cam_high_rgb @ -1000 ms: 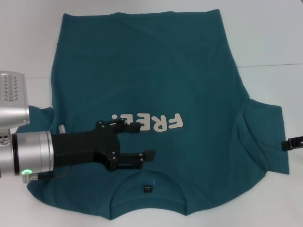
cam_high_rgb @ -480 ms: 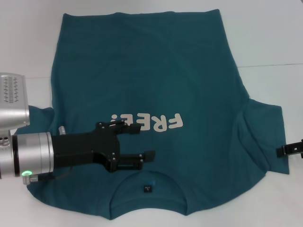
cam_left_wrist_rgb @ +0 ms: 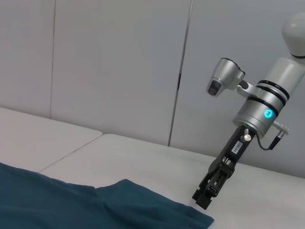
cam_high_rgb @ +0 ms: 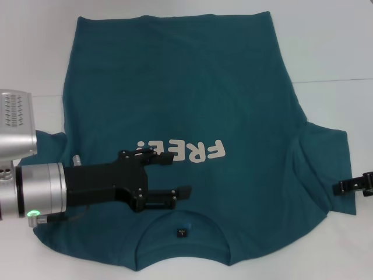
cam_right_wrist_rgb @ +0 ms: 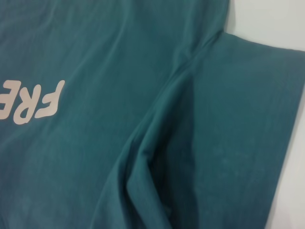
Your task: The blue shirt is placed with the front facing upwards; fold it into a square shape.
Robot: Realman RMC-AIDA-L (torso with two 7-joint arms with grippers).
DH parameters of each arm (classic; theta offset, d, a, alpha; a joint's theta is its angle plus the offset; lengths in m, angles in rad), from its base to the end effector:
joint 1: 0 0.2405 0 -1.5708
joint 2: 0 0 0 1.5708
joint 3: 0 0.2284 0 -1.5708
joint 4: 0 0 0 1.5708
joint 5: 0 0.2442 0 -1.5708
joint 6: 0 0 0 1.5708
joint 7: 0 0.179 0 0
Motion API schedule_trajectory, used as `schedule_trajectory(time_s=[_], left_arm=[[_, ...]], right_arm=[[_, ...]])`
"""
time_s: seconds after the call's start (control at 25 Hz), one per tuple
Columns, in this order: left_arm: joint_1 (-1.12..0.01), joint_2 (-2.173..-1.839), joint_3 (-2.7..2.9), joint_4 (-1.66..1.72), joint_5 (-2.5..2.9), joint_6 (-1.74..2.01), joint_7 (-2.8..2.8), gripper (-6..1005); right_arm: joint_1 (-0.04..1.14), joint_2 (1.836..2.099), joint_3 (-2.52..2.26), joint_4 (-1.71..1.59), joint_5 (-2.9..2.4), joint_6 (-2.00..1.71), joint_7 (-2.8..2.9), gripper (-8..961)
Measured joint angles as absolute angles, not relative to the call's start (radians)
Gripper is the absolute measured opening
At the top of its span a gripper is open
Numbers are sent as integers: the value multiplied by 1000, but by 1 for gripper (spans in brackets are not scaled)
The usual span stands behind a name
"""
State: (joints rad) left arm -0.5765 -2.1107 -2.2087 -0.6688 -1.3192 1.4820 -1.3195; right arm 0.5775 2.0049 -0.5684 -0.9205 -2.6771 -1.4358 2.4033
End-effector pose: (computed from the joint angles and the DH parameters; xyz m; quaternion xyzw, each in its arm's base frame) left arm -0.1920 0.3687 -0.0504 -0.9533 -0.1292 -0.2551 0.0974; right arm 0.3418 0.3781 0.0741 -0.7531 0.6089 -0.0031 0.2492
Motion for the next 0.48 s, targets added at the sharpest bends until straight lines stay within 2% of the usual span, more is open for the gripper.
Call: schedule_trajectory(time_s=[0.48], left_arm=[[-576, -2111, -2213, -662, -1319, 1474, -1308, 847]], right_arm=[[591, 2006, -571, -897, -2678, -1417, 2402, 941]])
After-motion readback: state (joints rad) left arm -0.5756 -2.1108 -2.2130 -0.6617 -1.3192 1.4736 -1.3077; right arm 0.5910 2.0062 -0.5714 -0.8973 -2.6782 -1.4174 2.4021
